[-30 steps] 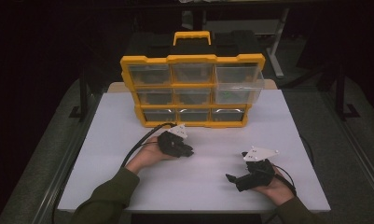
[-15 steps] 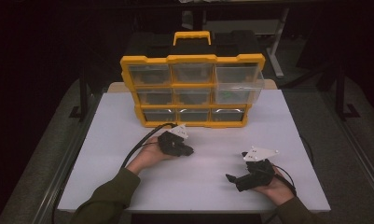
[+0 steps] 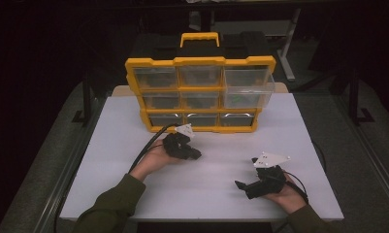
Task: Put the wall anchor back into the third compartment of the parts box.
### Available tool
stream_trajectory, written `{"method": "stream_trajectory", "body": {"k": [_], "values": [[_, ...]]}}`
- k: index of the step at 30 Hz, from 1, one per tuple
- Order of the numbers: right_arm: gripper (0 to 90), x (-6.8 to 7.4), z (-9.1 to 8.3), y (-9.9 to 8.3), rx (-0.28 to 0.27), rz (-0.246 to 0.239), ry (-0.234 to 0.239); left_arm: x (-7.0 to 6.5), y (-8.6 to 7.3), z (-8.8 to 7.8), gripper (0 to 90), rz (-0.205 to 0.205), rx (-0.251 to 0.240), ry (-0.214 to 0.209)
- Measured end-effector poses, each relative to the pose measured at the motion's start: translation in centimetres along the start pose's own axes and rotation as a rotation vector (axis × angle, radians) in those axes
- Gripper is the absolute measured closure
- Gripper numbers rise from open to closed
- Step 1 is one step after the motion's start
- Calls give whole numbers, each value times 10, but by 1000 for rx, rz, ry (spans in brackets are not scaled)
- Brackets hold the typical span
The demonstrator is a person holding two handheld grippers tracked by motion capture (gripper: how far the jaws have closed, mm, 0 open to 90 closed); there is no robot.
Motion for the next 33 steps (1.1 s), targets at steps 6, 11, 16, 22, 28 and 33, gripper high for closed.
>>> {"method": "stream_trajectory", "body": {"k": [6, 11, 16, 22, 28, 33], "values": [[0, 0, 0, 0, -2, 0, -2, -1, 12, -11, 845, -25, -7, -6], [0, 0, 0, 0, -2, 3, -2, -8, 37, -32, 845, -47, -56, -24], [0, -1, -1, 0, -3, 3, -3, -16, 68, -58, 845, -18, -91, -35], [0, 0, -1, 0, -3, 3, -4, -24, 112, -96, 845, 25, -131, -44], [0, -1, 0, 0, -3, 6, -6, -29, 153, -127, 845, 75, -143, -53], [0, -1, -1, 0, -5, 5, -5, -32, 186, -148, 845, 91, -159, -55]]}}
Point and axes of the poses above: each handheld gripper's, and its own axes: z roughly forward along the jaws, y roughly out of its top, x roughly to its left, the point moved 5 cm from there along z, roughly forward along the jaws, and after that the axes turned 4 degrees about -y, right-handed, at the moved point
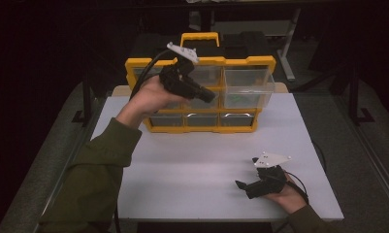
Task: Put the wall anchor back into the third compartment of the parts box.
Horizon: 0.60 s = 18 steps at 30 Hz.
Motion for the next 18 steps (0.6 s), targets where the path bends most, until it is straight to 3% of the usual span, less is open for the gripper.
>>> {"method": "stream_trajectory", "body": {"k": [3, 10, 15, 18], "values": [[0, 0, 0, 0, 0, 3, -2, 0, 17, -4, 845, 20, -2, 5], [0, 0, -1, -1, -1, 3, 1, 5, 44, 1, 845, 14, -26, 10], [0, -1, -2, -1, -3, 4, 0, 8, 49, 11, 844, 2, -36, 5], [0, 0, -2, -2, 1, 11, 3, 8, 51, 25, 844, -1, -26, 5]]}}
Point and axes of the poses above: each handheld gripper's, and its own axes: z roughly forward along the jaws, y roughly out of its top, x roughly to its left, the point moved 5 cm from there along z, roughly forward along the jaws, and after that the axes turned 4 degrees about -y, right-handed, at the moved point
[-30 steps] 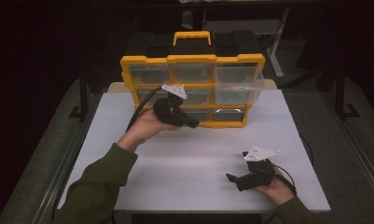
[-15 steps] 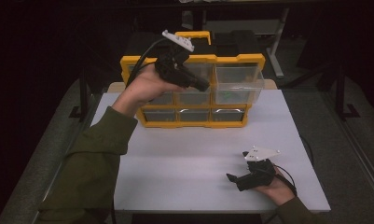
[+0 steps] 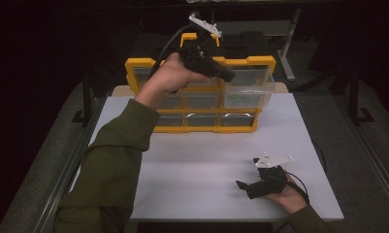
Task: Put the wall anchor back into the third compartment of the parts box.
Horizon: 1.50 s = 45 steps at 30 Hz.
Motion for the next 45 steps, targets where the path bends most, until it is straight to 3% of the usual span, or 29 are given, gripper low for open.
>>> {"method": "stream_trajectory", "body": {"k": [3, 5, 12, 23, 30, 43, 45], "values": [[0, 0, 0, 0, 0, 0, 0, 1, 1, 4, 838, 6, -4, 4], [0, -1, 0, 0, -5, -4, -4, 1, 2, 3, 786, 9, -16, 10], [0, -1, -1, -1, -2, -2, -3, -2, -3, -13, 691, 28, -30, 18], [0, -1, 0, -1, 2, -4, -5, -11, -40, -31, 498, 17, -29, 52], [0, -1, 1, -2, 9, 6, -4, -16, -83, -37, 413, 5, -57, 90], [0, -1, 1, -2, 7, 2, -9, -21, -187, -29, 264, -47, -104, 157], [0, -1, 1, -2, 7, 1, -8, -21, -192, -28, 242, -46, -104, 161]]}}
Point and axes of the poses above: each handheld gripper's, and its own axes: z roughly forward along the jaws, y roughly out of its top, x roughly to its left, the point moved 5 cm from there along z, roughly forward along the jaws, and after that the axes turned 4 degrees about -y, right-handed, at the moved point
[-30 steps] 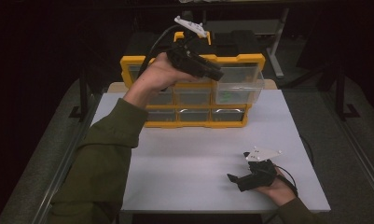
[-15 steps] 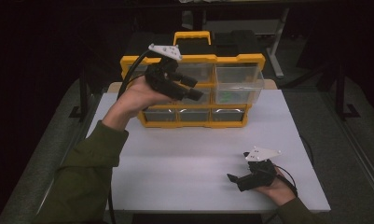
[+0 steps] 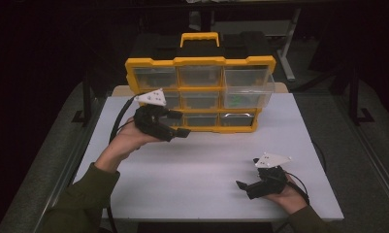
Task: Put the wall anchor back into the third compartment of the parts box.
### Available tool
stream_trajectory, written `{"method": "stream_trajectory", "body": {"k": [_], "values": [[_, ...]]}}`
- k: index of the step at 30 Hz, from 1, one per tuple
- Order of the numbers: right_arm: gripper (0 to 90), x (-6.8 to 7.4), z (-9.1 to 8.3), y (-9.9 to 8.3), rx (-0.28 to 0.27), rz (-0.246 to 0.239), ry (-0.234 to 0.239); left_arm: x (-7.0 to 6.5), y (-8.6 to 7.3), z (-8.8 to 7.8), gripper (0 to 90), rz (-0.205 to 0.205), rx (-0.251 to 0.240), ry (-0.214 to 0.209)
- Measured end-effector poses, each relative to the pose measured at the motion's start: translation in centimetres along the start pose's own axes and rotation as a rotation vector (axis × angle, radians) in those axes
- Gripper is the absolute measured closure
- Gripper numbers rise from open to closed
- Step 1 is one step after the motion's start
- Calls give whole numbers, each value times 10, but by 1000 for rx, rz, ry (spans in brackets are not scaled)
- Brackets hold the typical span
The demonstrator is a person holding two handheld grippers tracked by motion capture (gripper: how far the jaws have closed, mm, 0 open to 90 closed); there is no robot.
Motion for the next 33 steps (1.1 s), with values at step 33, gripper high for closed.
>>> {"method": "stream_trajectory", "body": {"k": [33], "values": [[0, 0, 3, -2, 13, 0, 3, -11, -178, -7, 0, -123, -5, 137]]}}
Point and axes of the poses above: each handheld gripper's, and its own axes: z roughly forward along the jaws, y roughly out of its top, x roughly to its left, the point moved 5 cm from there along z, roughly forward along the jaws, and after that the axes turned 4 degrees about -y, right-handed, at the moved point
